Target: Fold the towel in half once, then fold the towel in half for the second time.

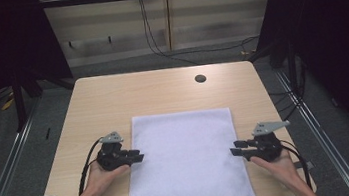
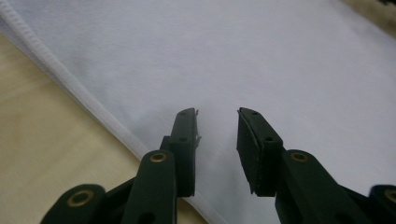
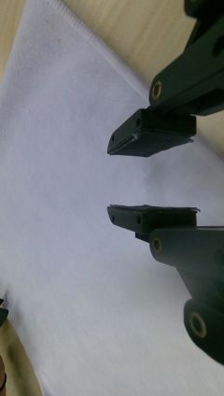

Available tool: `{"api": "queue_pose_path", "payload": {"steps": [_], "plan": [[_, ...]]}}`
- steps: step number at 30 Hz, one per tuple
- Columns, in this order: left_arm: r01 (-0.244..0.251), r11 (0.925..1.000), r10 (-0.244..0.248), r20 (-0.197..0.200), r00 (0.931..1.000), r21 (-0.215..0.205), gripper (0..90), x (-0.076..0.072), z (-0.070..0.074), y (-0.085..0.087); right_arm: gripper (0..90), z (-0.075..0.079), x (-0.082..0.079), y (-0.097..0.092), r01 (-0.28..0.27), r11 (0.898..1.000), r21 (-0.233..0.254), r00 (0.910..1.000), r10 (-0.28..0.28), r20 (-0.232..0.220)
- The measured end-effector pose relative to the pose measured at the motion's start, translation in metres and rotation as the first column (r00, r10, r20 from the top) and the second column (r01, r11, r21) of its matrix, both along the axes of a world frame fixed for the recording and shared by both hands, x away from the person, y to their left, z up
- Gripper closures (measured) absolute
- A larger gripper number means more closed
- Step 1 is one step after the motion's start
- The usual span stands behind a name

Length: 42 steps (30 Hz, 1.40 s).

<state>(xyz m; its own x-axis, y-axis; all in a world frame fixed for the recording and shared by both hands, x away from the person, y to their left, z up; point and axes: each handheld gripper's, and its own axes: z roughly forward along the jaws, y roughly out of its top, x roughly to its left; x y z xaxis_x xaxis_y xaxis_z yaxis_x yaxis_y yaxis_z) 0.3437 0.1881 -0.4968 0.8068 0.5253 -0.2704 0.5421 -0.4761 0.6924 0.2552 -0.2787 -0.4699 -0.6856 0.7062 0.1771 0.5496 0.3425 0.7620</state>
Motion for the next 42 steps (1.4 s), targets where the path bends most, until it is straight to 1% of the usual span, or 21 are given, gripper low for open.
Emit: {"api": "queue_pose_path", "payload": {"steps": [1,3,6,7,9,11,15,17,18,19,20,21,23,26,27,30,32,34,36,38,42], "plan": [[-0.010,0.9999,0.010,0.001,0.9999,0.004,68.1,0.006,-0.003,-0.002,64.5,-0.003,0.009,0.003,0.001,1.000,-0.016,1.0000,-0.001,-0.008],[-0.038,0.9988,0.038,-0.005,0.9993,-0.031,69.8,0.011,-0.007,-0.003,63.8,-0.009,0.024,0.008,0.011,0.999,-0.051,0.9999,-0.012,-0.011],[-0.030,0.9994,0.030,0.001,0.9995,-0.014,70.2,0.010,-0.006,-0.004,63.3,-0.021,0.042,0.013,0.039,0.992,-0.118,0.9990,-0.041,-0.019],[-0.033,0.9994,0.033,0.004,0.9994,-0.002,71.6,0.008,-0.005,-0.003,63.1,-0.024,0.044,0.013,0.044,0.993,-0.110,0.9982,-0.049,-0.035],[-0.021,0.9997,0.021,0.019,0.9996,0.014,73.5,0.002,-0.004,-0.001,62.6,-0.028,0.045,0.016,0.034,0.991,-0.133,0.9979,-0.041,-0.050],[-0.006,0.9997,0.006,0.003,1.0000,0.023,74.1,-0.006,-0.003,0.003,63.0,-0.027,0.040,0.019,0.028,0.990,-0.138,0.9977,-0.036,-0.057],[0.018,0.9989,-0.017,-0.019,0.9997,0.043,73.0,-0.026,0.002,0.012,69.7,-0.023,0.027,0.023,-0.059,0.985,-0.160,0.9944,0.044,-0.096],[0.032,0.9988,-0.031,-0.016,0.9994,0.036,69.7,-0.029,0.005,0.017,67.8,-0.020,0.021,0.026,-0.085,0.983,-0.165,0.9906,0.065,-0.121],[0.005,0.9999,-0.005,0.002,1.0000,0.010,68.2,-0.023,0.009,0.023,67.8,-0.018,0.019,0.027,-0.085,0.981,-0.172,0.9919,0.067,-0.107],[0.005,0.9999,-0.005,0.002,1.0000,0.010,67.6,-0.023,0.009,0.023,67.8,-0.018,0.019,0.027,-0.085,0.981,-0.172,0.9919,0.067,-0.107],[-0.012,0.9999,0.012,0.008,0.9999,0.005,67.6,-0.017,0.010,0.025,67.8,-0.014,0.025,0.023,-0.057,0.988,-0.142,0.9961,0.047,-0.074],[-0.058,0.9983,0.057,0.034,0.9978,0.009,67.5,-0.006,0.012,0.028,67.9,-0.012,0.030,0.021,-0.033,0.990,-0.138,0.9981,0.026,-0.056],[-0.121,0.9918,0.122,0.019,0.9923,-0.040,66.7,0.015,0.014,0.034,69.0,-0.006,0.046,0.014,0.016,0.995,-0.097,0.9997,-0.018,-0.015],[-0.178,0.9816,0.181,0.040,0.9827,-0.070,63.7,0.037,0.015,0.038,67.6,-0.002,0.073,0.004,0.100,0.991,-0.090,0.9949,-0.099,0.018],[-0.195,0.9786,0.198,0.044,0.9792,-0.065,62.0,0.043,0.016,0.037,67.6,-0.002,0.080,0.001,0.106,0.992,-0.063,0.9943,-0.105,0.014],[-0.222,0.9730,0.225,0.047,0.9733,-0.064,55.0,0.059,0.015,0.034,68.1,-0.004,0.097,-0.005,0.144,0.988,-0.064,0.9896,-0.143,0.019],[-0.253,0.9647,0.258,0.068,0.9638,-0.073,51.8,0.069,0.011,0.029,71.3,-0.007,0.109,-0.011,0.176,0.982,-0.067,0.9843,-0.175,0.025],[-0.252,0.9643,0.256,0.047,0.9655,-0.082,50.2,0.074,0.007,0.026,70.4,-0.010,0.117,-0.016,0.195,0.979,-0.060,0.9808,-0.195,0.009],[-0.224,0.9730,0.227,0.048,0.9728,-0.056,49.6,0.077,0.002,0.020,69.3,-0.012,0.121,-0.019,0.197,0.979,-0.059,0.9804,-0.197,0.009],[-0.226,0.9732,0.228,0.046,0.9726,-0.042,49.6,0.078,-0.001,0.017,67.0,-0.015,0.125,-0.022,0.195,0.981,-0.024,0.9808,-0.195,-0.007],[-0.225,0.9739,0.226,0.030,0.9738,-0.033,48.6,0.080,-0.005,0.014,63.2,-0.026,0.128,-0.017,0.186,0.982,-0.041,0.9818,-0.187,-0.034]]}}
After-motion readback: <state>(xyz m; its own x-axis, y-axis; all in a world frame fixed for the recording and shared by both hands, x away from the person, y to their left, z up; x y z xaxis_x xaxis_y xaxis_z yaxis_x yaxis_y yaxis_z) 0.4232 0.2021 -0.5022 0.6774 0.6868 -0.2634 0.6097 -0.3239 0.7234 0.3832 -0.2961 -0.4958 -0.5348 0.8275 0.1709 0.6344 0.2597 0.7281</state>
